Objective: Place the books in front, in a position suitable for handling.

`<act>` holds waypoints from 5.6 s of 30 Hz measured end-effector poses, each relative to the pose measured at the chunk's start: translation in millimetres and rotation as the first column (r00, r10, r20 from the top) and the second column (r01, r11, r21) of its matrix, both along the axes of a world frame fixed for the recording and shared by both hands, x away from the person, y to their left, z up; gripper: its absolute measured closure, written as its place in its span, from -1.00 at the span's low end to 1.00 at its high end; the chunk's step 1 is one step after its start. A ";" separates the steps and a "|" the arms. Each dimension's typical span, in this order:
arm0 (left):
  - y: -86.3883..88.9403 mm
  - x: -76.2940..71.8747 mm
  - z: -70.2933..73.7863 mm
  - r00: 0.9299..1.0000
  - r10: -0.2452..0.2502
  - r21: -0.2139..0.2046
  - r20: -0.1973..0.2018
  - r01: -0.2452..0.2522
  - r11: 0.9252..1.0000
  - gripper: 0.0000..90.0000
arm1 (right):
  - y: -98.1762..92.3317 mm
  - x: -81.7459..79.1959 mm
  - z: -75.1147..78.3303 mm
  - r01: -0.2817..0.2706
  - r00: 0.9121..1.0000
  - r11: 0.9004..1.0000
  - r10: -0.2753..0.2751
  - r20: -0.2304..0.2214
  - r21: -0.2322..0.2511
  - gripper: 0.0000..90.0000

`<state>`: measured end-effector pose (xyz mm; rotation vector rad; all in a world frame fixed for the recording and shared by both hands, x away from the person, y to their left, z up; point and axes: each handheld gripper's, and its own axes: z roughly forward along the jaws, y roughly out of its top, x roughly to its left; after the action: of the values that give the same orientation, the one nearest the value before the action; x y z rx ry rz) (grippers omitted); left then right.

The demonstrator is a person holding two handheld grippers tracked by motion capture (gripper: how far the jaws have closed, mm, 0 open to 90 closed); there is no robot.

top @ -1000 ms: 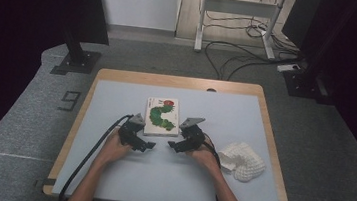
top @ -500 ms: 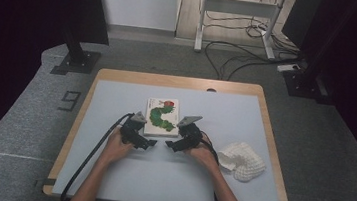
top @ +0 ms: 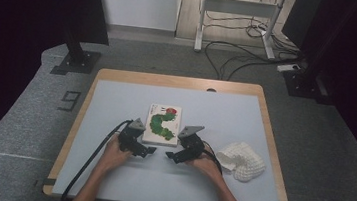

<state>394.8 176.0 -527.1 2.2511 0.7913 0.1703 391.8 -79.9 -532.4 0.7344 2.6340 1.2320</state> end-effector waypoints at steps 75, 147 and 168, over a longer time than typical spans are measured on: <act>2.0 -60.1 -1.2 0.993 0.104 0.096 0.060 -0.110 0.989 -1.00 | 9.4 78.1 -0.5 0.070 0.994 0.996 -0.064 -0.085 0.063 -1.00; 22.9 -81.2 -0.8 0.998 0.003 0.094 0.055 -0.009 0.995 -1.00 | -18.2 -20.0 6.4 0.084 0.995 0.996 -0.085 -0.050 -0.037 -0.90; 50.9 -92.2 -1.4 0.995 0.085 0.086 0.059 -0.090 0.992 -1.00 | -60.5 -37.6 54.4 0.088 0.995 0.996 -0.086 0.040 -0.032 -0.82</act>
<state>302.6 226.9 -528.5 2.2855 0.8695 0.3132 354.3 -140.4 -478.0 0.8025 2.5568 1.1641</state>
